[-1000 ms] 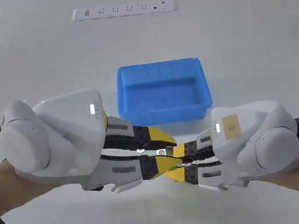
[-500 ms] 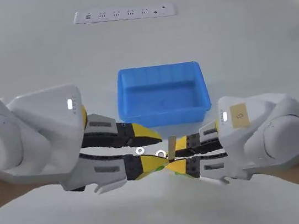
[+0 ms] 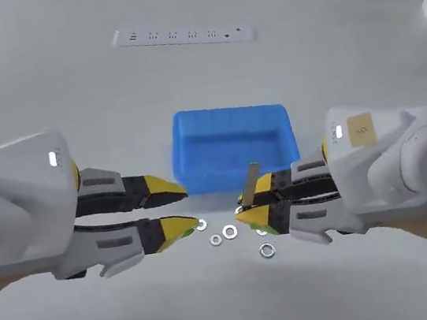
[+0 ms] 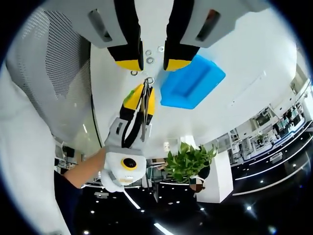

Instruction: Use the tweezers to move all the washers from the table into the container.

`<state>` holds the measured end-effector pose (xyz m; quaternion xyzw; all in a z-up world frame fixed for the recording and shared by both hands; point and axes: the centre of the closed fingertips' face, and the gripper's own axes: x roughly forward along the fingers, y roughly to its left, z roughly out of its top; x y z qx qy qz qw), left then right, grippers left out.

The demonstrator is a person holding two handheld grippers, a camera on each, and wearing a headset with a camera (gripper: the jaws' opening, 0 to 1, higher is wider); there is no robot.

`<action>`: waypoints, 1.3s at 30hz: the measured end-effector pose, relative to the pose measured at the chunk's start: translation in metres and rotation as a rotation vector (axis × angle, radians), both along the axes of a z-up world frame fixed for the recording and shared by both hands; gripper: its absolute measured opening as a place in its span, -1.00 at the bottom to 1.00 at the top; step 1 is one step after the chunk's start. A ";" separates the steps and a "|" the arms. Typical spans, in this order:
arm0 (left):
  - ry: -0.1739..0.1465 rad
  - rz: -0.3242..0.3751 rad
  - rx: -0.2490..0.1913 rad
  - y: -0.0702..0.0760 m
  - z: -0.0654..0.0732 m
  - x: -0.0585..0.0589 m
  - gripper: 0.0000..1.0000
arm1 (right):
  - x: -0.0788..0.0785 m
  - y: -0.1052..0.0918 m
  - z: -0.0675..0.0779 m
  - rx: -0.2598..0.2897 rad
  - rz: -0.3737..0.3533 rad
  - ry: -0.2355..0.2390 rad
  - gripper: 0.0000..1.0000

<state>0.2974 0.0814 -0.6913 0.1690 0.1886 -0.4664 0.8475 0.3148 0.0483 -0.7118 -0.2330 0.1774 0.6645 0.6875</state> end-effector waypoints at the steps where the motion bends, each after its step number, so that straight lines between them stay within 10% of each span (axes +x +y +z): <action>1: -0.002 0.004 -0.005 0.001 0.000 0.000 -0.59 | 0.001 0.001 0.005 0.012 -0.006 0.005 -0.82; 13: -0.015 0.077 -0.047 0.017 0.002 0.007 -0.59 | 0.045 0.016 0.050 0.066 -0.034 0.001 -0.82; 32: 0.060 0.159 -0.042 0.040 -0.025 0.012 -0.60 | 0.114 0.042 -0.015 -0.005 -0.057 0.026 -0.82; 39: 0.070 0.199 -0.048 0.046 -0.029 0.017 -0.60 | 0.115 0.045 -0.036 -0.034 -0.029 0.032 -0.82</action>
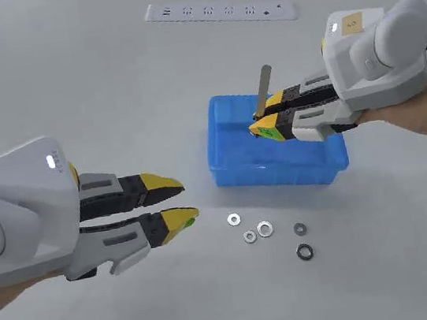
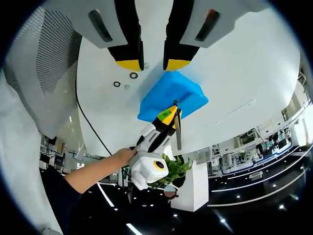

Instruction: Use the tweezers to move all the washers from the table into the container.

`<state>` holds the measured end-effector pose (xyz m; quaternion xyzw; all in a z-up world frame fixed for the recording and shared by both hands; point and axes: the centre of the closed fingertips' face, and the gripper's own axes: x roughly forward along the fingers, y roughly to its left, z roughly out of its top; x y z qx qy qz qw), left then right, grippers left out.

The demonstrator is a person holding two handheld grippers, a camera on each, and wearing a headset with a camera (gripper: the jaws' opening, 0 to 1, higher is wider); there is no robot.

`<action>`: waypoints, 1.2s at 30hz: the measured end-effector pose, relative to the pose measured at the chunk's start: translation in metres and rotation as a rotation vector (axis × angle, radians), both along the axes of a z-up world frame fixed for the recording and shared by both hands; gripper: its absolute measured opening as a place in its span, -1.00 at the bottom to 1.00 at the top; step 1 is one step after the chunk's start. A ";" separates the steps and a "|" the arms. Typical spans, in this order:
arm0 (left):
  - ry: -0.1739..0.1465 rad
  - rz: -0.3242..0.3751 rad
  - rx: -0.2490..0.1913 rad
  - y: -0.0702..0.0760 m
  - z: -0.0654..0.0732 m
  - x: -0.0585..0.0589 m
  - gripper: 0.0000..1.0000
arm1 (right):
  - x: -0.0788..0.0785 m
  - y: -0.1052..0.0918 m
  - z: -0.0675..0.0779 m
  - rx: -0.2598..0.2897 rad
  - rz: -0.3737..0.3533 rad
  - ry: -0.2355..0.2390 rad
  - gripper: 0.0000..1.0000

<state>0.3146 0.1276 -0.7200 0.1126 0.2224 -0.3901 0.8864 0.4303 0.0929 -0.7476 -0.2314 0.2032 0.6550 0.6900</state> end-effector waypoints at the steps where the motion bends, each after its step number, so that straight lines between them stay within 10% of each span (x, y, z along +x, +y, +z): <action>1: 0.003 0.000 0.001 0.000 -0.001 0.001 -0.60 | 0.000 0.000 -0.002 0.000 0.002 0.003 -0.82; 9: 0.024 0.018 -0.013 -0.007 -0.006 0.001 -0.60 | 0.002 -0.004 -0.017 -0.014 0.012 0.015 -0.82; 19: 0.002 0.003 -0.130 -0.021 0.016 0.021 -0.60 | -0.003 -0.008 -0.029 -0.010 0.027 0.021 -0.81; 29: -0.035 -0.070 -0.115 -0.039 0.022 0.071 -0.55 | -0.003 -0.008 -0.027 0.009 0.030 0.020 -0.81; 36: -0.029 -0.082 -0.104 -0.047 0.015 0.089 -0.06 | -0.003 -0.009 -0.027 0.008 0.036 0.019 -0.81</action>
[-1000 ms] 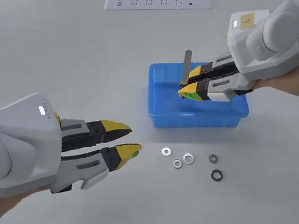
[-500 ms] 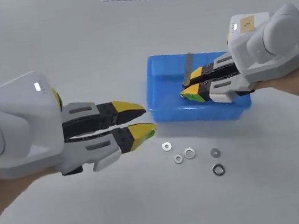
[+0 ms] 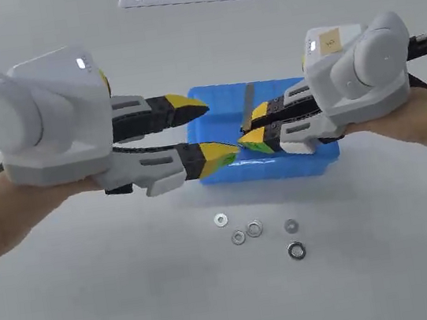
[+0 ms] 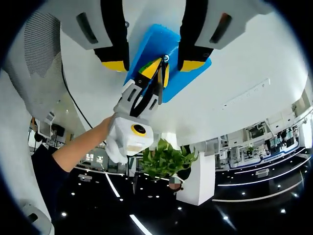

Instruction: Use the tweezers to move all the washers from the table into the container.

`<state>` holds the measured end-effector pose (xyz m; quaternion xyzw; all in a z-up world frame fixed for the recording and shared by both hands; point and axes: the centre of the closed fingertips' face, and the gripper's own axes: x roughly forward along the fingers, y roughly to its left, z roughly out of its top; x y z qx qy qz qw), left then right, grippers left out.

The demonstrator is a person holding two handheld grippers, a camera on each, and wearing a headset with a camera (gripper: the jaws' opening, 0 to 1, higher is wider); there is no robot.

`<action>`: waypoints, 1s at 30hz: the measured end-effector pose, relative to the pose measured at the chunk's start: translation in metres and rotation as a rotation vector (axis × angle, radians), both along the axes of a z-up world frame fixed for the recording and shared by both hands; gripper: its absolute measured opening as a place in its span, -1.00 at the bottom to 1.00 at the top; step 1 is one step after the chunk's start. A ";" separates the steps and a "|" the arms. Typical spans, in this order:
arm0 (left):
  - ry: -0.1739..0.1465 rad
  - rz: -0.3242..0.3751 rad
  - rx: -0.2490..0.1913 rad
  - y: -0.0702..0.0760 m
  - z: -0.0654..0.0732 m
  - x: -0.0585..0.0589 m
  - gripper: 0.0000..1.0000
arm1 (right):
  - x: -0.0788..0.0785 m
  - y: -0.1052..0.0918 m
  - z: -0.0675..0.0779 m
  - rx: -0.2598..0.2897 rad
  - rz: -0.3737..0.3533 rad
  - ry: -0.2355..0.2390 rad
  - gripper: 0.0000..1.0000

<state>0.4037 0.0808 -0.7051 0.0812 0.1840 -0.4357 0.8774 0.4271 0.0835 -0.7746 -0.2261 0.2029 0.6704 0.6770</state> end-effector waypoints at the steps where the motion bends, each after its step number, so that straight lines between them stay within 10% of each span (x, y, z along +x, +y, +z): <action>1: 0.002 -0.001 -0.002 -0.001 -0.001 0.002 0.02 | 0.000 0.000 0.000 -0.001 0.001 0.001 -0.81; 4: 0.004 -0.022 -0.005 -0.006 -0.004 0.007 0.14 | 0.000 0.000 0.000 -0.001 0.005 -0.004 -0.81; 9: -0.062 -0.069 -0.036 -0.017 0.006 0.018 -0.29 | 0.000 0.000 0.000 0.002 0.008 -0.003 -0.81; 30: -0.051 -0.160 0.023 -0.025 -0.002 0.026 -0.82 | -0.002 0.001 0.000 -0.004 0.028 -0.023 -0.81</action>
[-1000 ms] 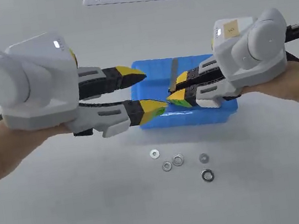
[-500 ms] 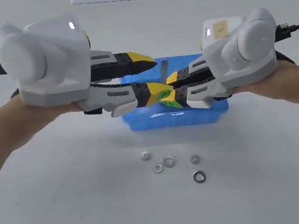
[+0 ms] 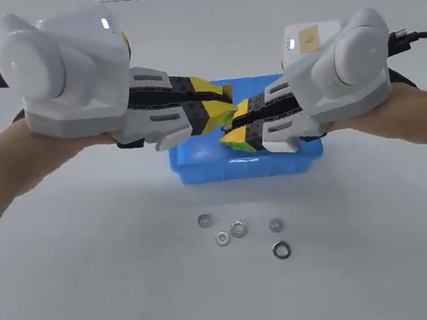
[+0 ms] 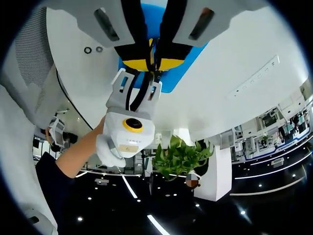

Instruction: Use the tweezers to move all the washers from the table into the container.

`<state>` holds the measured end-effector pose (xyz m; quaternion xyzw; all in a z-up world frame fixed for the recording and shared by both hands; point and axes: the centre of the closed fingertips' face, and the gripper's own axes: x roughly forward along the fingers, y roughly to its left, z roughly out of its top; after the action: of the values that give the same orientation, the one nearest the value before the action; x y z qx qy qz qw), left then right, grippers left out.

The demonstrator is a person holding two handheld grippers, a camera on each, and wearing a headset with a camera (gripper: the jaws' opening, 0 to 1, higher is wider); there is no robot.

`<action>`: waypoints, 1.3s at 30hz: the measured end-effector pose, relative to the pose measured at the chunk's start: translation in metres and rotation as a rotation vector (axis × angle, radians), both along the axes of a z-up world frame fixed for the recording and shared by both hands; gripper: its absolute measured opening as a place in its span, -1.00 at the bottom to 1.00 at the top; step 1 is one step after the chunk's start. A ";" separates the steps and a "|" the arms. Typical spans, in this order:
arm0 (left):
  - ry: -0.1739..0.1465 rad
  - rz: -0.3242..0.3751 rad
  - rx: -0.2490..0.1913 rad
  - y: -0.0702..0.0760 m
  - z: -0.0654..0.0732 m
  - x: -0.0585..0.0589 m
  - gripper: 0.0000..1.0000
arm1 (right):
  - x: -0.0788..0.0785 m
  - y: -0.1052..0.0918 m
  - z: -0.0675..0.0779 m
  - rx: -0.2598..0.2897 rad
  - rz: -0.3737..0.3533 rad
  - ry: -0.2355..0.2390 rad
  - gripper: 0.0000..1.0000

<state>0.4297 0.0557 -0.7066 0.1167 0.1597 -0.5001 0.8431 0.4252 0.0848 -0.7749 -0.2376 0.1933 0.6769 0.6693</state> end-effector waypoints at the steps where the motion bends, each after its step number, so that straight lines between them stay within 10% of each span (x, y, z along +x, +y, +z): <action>1: 0.004 -0.003 0.002 0.000 0.000 -0.001 -0.82 | 0.000 0.000 0.000 -0.002 0.002 0.000 -0.81; 26: -0.041 -0.029 0.037 0.004 0.008 0.000 -0.87 | 0.007 -0.004 0.001 -0.041 -0.024 -0.057 -0.60; 39: -0.108 -0.005 0.040 0.010 0.045 -0.005 -0.87 | 0.015 -0.013 0.029 0.013 -0.117 -0.058 -0.41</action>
<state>0.4242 0.0653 -0.6611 0.1608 0.1238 -0.4918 0.8467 0.4397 0.0723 -0.7454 -0.2410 0.1829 0.6308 0.7145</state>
